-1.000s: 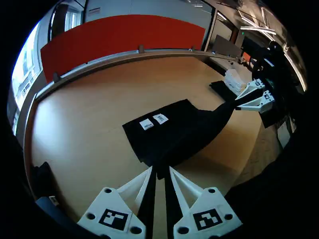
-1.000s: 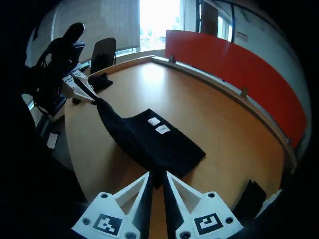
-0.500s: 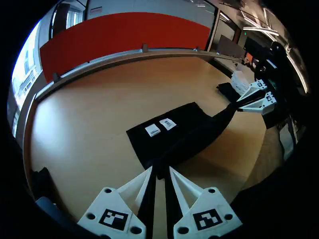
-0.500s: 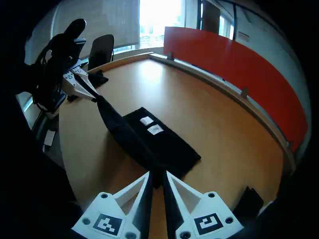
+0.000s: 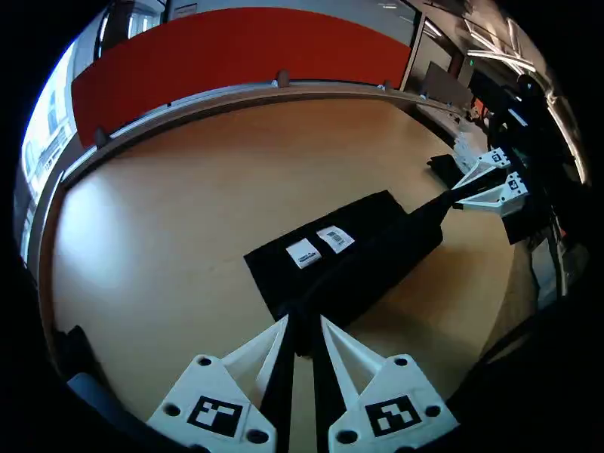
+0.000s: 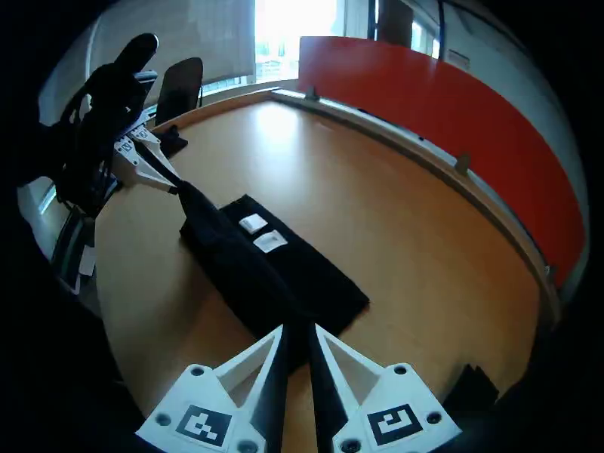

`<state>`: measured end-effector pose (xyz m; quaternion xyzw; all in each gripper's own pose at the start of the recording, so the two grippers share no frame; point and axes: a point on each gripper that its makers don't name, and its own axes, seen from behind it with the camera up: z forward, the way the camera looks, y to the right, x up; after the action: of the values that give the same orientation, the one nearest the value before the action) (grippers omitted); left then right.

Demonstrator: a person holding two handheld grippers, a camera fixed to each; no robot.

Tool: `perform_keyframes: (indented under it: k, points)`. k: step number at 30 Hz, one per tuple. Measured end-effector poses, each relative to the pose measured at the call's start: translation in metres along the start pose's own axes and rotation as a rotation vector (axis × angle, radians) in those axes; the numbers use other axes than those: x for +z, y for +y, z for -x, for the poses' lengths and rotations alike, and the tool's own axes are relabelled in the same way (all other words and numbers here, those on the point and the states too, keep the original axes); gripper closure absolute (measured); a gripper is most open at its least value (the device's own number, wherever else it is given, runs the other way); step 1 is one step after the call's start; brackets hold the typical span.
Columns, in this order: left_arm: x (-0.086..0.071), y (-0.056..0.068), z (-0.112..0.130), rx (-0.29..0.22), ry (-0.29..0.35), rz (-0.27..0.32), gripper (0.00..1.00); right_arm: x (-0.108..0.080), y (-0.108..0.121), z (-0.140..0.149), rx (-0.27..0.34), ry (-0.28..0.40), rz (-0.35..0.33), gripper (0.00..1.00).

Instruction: Fold towel

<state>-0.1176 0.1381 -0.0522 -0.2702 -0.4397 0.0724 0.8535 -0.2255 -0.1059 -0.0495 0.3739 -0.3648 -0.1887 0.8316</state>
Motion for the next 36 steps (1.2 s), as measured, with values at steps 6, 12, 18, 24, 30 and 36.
perform_keyframes:
  k: [6, 12, 18, 24, 30, 36]
  points:
    - [0.01, -0.005, -0.002, 0.027, -0.011, 0.001, 0.86, 0.01, 0.004, 0.008, 0.013, -0.026, -0.008, 0.84]
    - [0.02, -0.01, -0.003, 0.057, -0.015, 0.002, 0.86, 0.018, 0.008, 0.013, 0.024, -0.045, -0.01, 0.84]
    - [0.033, -0.014, -0.002, 0.083, -0.019, 0.004, 0.86, 0.027, 0.012, 0.021, 0.039, -0.069, -0.012, 0.84]
    - [0.045, -0.018, -0.003, 0.106, -0.007, 0.005, 0.86, 0.037, 0.018, 0.026, 0.061, -0.078, -0.003, 0.84]
    - [0.06, -0.028, -0.003, 0.122, -0.009, -0.014, 0.86, 0.048, 0.021, 0.03, 0.091, -0.092, 0.005, 0.84]
    - [0.07, -0.029, -0.002, 0.142, -0.018, -0.022, 0.85, 0.055, 0.025, 0.029, 0.094, -0.086, 0.03, 0.83]
